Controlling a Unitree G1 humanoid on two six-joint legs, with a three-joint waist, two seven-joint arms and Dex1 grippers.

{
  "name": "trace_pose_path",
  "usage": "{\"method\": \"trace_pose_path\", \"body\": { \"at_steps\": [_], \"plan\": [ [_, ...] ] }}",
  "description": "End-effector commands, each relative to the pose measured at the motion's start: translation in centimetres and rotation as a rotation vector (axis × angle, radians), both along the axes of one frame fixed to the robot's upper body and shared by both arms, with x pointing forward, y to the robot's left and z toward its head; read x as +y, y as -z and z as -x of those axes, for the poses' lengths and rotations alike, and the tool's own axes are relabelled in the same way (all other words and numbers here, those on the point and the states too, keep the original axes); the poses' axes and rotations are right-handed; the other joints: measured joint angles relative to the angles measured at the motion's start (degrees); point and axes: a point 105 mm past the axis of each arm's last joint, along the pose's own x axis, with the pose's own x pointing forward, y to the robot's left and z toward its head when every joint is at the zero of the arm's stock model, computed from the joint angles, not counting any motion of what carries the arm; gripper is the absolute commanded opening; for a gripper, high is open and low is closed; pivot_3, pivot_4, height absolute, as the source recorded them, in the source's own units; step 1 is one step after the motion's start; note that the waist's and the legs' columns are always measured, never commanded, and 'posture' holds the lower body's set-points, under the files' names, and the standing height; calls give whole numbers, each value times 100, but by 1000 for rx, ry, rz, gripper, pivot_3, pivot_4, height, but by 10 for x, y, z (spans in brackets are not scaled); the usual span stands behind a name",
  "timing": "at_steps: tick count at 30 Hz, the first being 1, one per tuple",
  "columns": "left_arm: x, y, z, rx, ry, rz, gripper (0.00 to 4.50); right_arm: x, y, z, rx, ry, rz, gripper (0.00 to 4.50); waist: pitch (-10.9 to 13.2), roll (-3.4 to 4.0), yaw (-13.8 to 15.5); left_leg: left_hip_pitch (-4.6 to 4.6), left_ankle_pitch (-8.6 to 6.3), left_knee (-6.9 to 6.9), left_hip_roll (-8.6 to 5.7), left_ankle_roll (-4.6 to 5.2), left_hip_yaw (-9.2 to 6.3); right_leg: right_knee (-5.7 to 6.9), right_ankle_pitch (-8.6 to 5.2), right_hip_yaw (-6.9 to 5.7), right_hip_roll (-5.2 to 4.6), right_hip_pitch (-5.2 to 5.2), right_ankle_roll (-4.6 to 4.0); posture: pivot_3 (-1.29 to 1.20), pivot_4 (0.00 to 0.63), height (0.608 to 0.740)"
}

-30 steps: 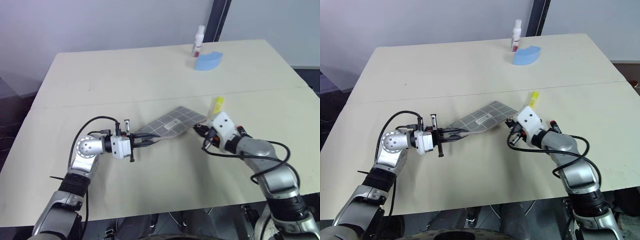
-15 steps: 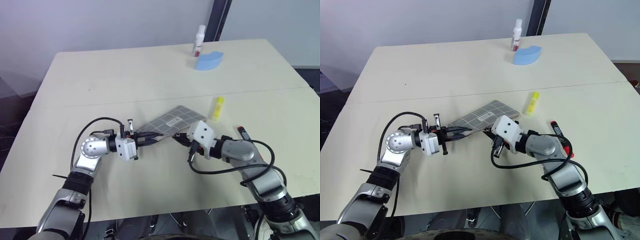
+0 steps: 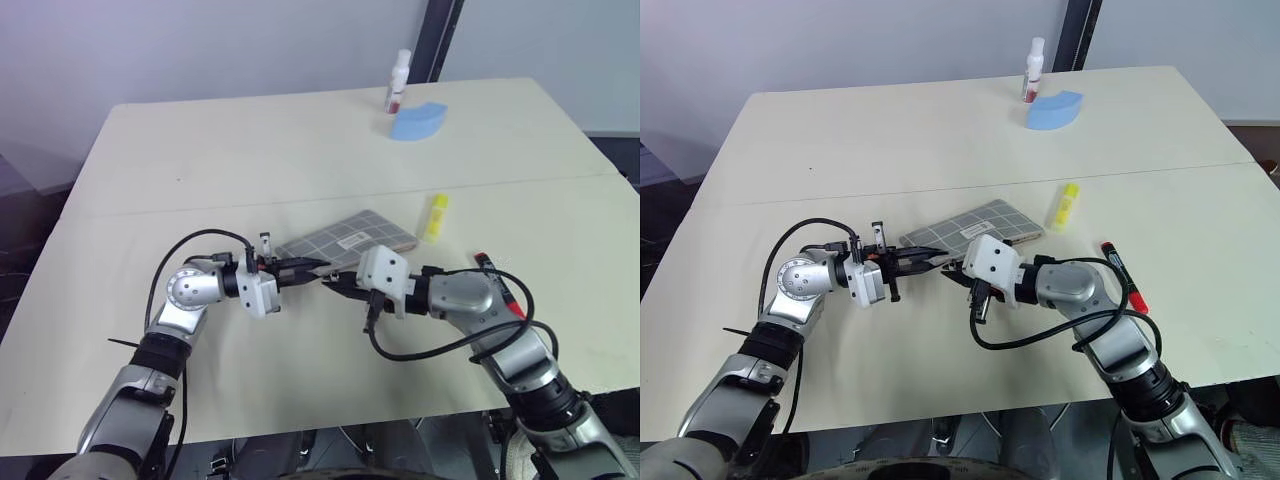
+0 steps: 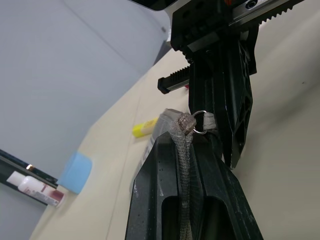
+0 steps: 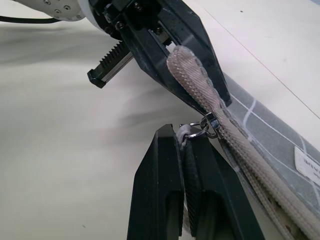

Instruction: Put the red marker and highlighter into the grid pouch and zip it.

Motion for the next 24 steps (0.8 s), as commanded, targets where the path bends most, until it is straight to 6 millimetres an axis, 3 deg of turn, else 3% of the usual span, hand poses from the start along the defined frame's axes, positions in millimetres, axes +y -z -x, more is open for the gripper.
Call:
{"method": "trace_pose_path", "body": {
  "at_steps": [1, 4, 7, 11, 18, 21, 24],
  "plan": [
    [-8, -15, 1, -84, 13, 49, 0, 13, -9, 9, -44, -83, -17, 75, 0, 0, 1, 0, 0, 0, 0, 0, 0, 0, 0, 0, 0, 0, 0, 0, 150, 739],
    [-5, -15, 1, -75, 12, 45, 0, 2, -7, 9, 4, -47, -33, 1021, 0, -1, 7, 0, 0, 1, 0, 0, 0, 0, 0, 0, 0, 1, 0, 0, 150, 739],
    [1, -12, -1, -70, -13, 46, 0, -18, 0, 11, 10, 23, -4, 2434, 0, -2, 18, 0, 0, 1, 0, 1, -1, -1, 0, -1, 0, 2, 0, 0, 150, 739],
    [11, -12, -7, -56, -84, 75, 0, -61, -7, 9, -36, 257, -46, 4459, 1, -4, 22, -1, 0, 0, -3, 0, 0, -8, 0, 0, -1, 4, 0, 0, 150, 739],
    [21, -13, -17, -66, -163, 112, 0, -99, -16, 5, -121, 630, -210, 4459, 1, -7, 7, 9, -5, -14, 2, 8, -2, 10, 1, 1, -1, -1, 1, 0, 150, 739],
    [20, -14, -23, -48, -184, 141, 0, -118, -14, -11, -156, 859, -231, 4459, 1, -7, 2, 9, 0, -14, 4, 1, -2, 14, 1, 1, 2, -4, 1, 0, 150, 739],
    [19, -16, -32, -23, -222, 186, 0, -121, -6, -27, -171, 958, -227, 4459, 1, -8, 5, 11, 4, -9, 4, -5, -3, 18, 1, 2, 5, -2, 1, 0, 150, 739]
  ]
}}
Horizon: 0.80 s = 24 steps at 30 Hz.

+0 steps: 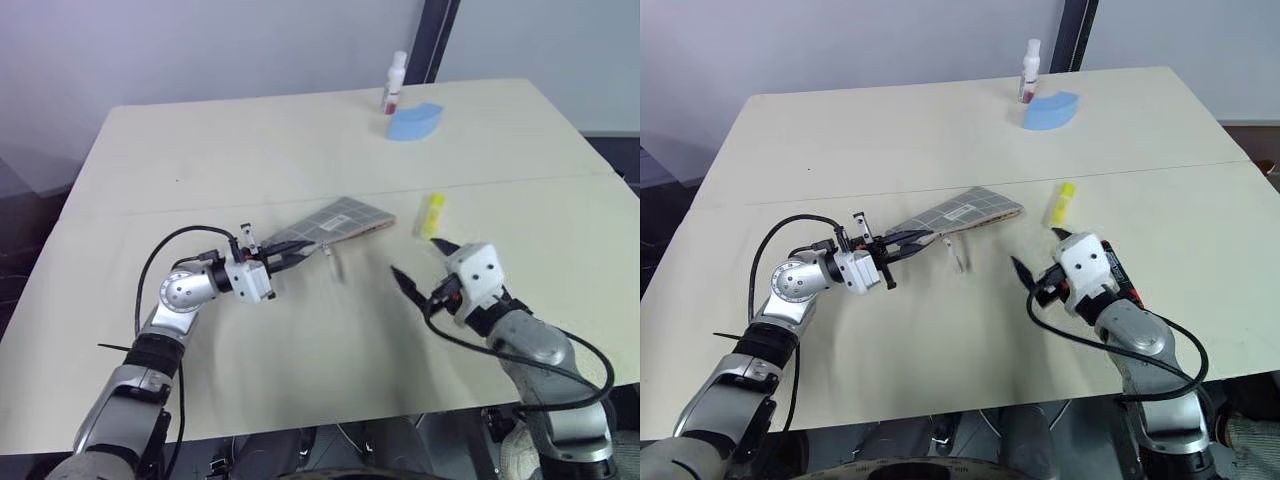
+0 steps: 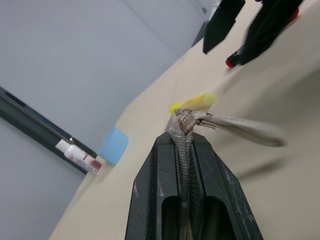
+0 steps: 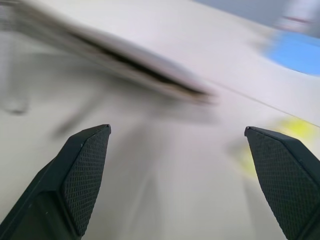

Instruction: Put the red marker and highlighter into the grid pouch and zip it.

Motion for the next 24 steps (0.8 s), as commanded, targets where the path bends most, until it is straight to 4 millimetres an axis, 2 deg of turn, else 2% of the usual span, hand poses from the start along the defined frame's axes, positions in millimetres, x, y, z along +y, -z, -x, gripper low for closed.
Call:
{"method": "trace_pose_path", "body": {
  "at_steps": [1, 5, 7, 10, 14, 16, 18, 21, 24],
  "plan": [
    [0, -14, -11, -29, -39, 56, 0, -7, 0, -18, -34, 124, 25, 4459, 0, 0, -1, 0, 1, 2, 0, -1, 0, 1, 0, 0, 1, 0, 0, 0, 150, 739],
    [-2, -17, -14, -37, -38, 56, 0, -19, 4, -50, -24, 245, 94, 4459, -1, 0, -21, 2, 21, 1, 0, -31, 1, 4, 1, 0, 1, -2, -1, 0, 150, 739],
    [-2, -18, -13, -44, -33, 47, 0, -25, -1, -66, -28, 279, 85, 4459, -1, 0, -17, 2, 29, -5, 0, -43, 0, 4, 1, 1, 1, -5, -1, 0, 150, 739],
    [-2, -19, -12, -49, -33, 47, 0, -33, -2, -86, 27, 315, -28, 4459, -1, 0, -20, 2, 36, -13, 0, -35, -1, 3, 2, 1, 0, -9, -2, 0, 150, 739],
    [-5, -20, -8, -59, -28, 55, 0, -37, 18, -99, 165, 321, -83, 4459, -1, 0, -12, 0, 36, -19, 0, -32, -2, -2, 2, 2, -1, -9, -3, 0, 150, 739],
    [-6, -20, -5, -61, -27, 57, 0, -44, 27, -101, 228, 358, -135, 4459, -1, 0, -14, -1, 36, -19, -2, -31, -3, -5, 1, 2, -1, -8, -3, 0, 150, 739],
    [-5, -20, -4, -57, -32, 63, 0, -42, 36, -98, 283, 340, -158, 4459, -3, 3, -23, -1, 36, -18, -3, -29, 0, -7, 1, 6, -2, -7, -4, 0, 150, 739],
    [-6, -20, -2, -55, -34, 65, 0, -38, 44, -91, 329, 309, -150, 3644, -4, 2, -12, -1, 35, -14, -3, -29, -2, -2, 2, 6, -1, -5, -4, 0, 150, 739],
    [-7, -25, -4, -52, -41, 81, 0, -36, 39, -84, 312, 288, -164, 2173, -7, 2, -2, -1, 35, -13, -3, -30, -7, 2, 2, 5, -1, -5, -4, 0, 150, 739]
  ]
}}
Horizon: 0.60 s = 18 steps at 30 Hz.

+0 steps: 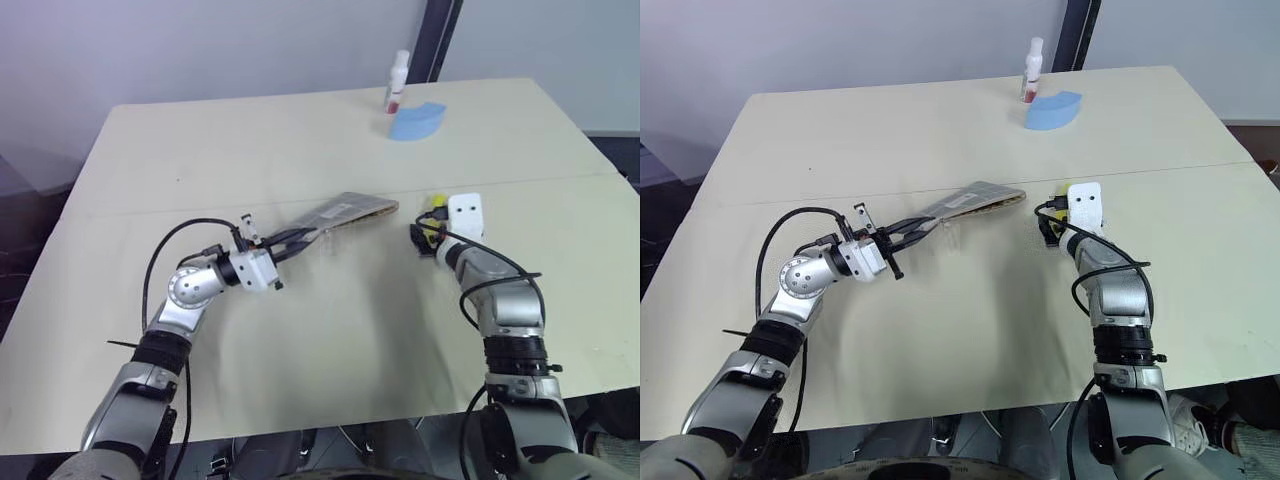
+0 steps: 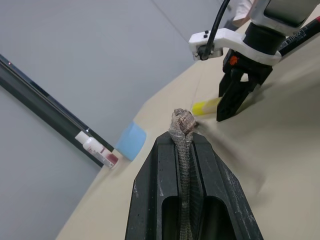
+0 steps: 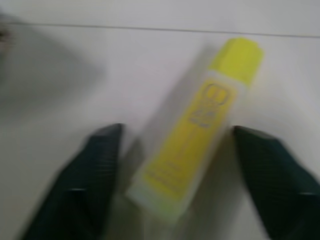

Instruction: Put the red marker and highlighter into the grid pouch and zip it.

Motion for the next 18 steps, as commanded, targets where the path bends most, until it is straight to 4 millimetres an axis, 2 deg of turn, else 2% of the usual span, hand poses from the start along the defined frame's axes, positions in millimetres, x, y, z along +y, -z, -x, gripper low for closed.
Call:
{"method": "trace_pose_path", "body": {
  "at_steps": [1, 2, 3, 5, 7, 10, 14, 18],
  "plan": [
    [0, -15, -1, -33, -6, 42, 0, -4, 0, 11, 5, -9, 8, 1652, 0, 0, 0, 0, 0, 1, 0, 0, 0, 0, 0, 0, 0, 0, 0, 0, 150, 739],
    [0, -15, -1, -32, -3, 37, 0, -6, -6, 13, -22, -12, 26, 1044, 0, 1, -3, 0, -1, 1, 0, -1, 0, 1, 0, 0, 0, 0, 0, 0, 150, 739],
    [-1, -15, -1, -30, 0, 32, 0, -9, -12, 15, -49, -15, 42, 855, 0, 0, -5, 0, 0, 3, 0, 0, 1, 0, 0, 0, 0, 0, 0, 0, 150, 739],
    [-1, -15, -2, -12, 5, 43, 0, -12, -29, 20, -126, -56, 78, 884, 0, 1, 1, 0, -1, 2, -1, 0, 2, -1, 0, 0, -1, 0, 0, 0, 150, 739],
    [0, -16, -2, 11, 14, 56, 0, -10, -54, 31, -247, -148, 102, 885, 0, 2, -11, -1, -1, 1, -2, 1, 2, -2, 0, 0, -1, -1, 1, 0, 150, 739],
    [1, -19, -5, 40, 21, 83, 0, -6, -73, 55, -325, -313, 132, 885, 1, 2, -19, -3, -2, -2, -1, 3, 3, -3, -1, 0, -3, -4, 2, 0, 150, 739],
    [2, -25, -9, 55, 29, 109, 0, 5, -72, 84, -306, -514, 208, 885, 2, -2, -15, -2, -3, -1, 1, 5, 2, -4, -1, -3, -3, -1, 3, 0, 150, 739],
    [-1, -27, -9, 58, 42, 114, 0, 17, -66, 85, -287, -564, 209, 885, 3, -3, -28, -2, -21, 10, 1, 28, 7, -4, 0, -1, -3, 1, 4, 0, 150, 739]
  ]
}}
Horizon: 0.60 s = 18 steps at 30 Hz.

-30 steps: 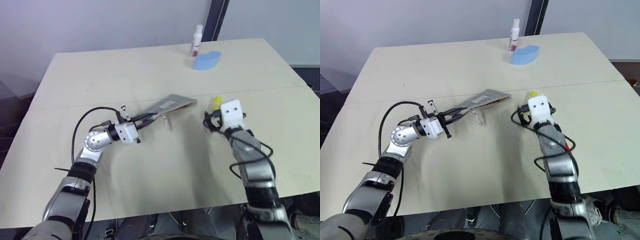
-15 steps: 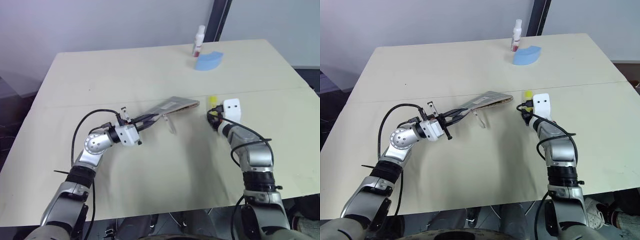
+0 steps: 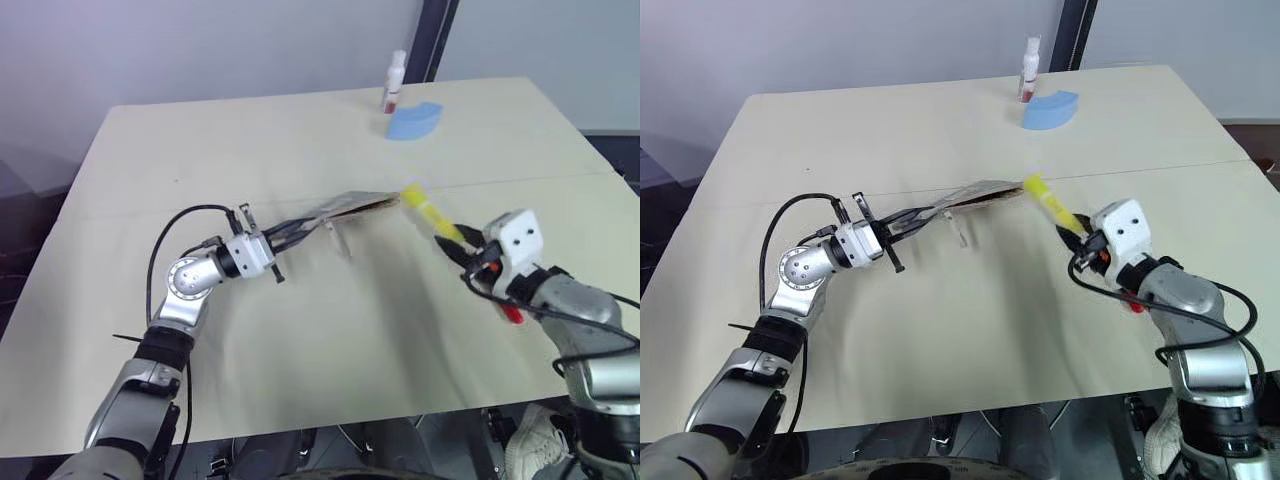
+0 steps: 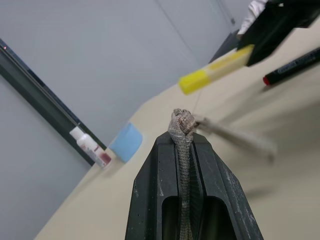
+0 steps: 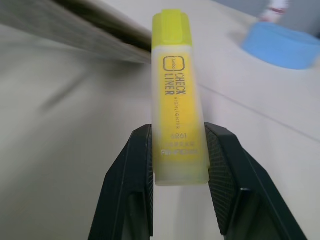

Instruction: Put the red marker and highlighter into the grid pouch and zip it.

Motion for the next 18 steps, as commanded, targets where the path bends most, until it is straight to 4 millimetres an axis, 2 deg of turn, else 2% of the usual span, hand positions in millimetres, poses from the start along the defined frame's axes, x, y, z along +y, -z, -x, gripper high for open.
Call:
{"method": "trace_pose_path", "body": {
  "at_steps": [1, 10, 16, 18],
  "plan": [
    [0, -14, 0, -41, 10, 35, 0, 15, -11, -2, -65, -48, 41, 885, 0, 0, 8, 1, -1, 3, 1, 0, -1, 2, 0, 0, 1, 1, 0, 0, 150, 739],
    [0, -15, 3, -55, 24, 15, 0, 19, -5, -6, -52, -76, 79, 885, 1, -1, 32, 1, 16, 2, 1, -27, -4, 2, 1, -1, 1, 1, -1, 0, 150, 739],
    [-6, -6, 16, -126, 89, -100, 0, 27, -1, -4, -58, -156, 190, 885, 1, -2, 31, -1, 13, -4, -1, -20, 0, -6, 0, -1, -2, 0, -1, 0, 150, 739],
    [-7, -3, 21, -165, 129, -159, 0, 31, -1, -2, -61, -209, 281, 885, 1, -1, 27, -1, 12, -3, 0, -22, 0, -5, 0, -1, -3, 1, -1, 0, 150, 739]
  ]
}}
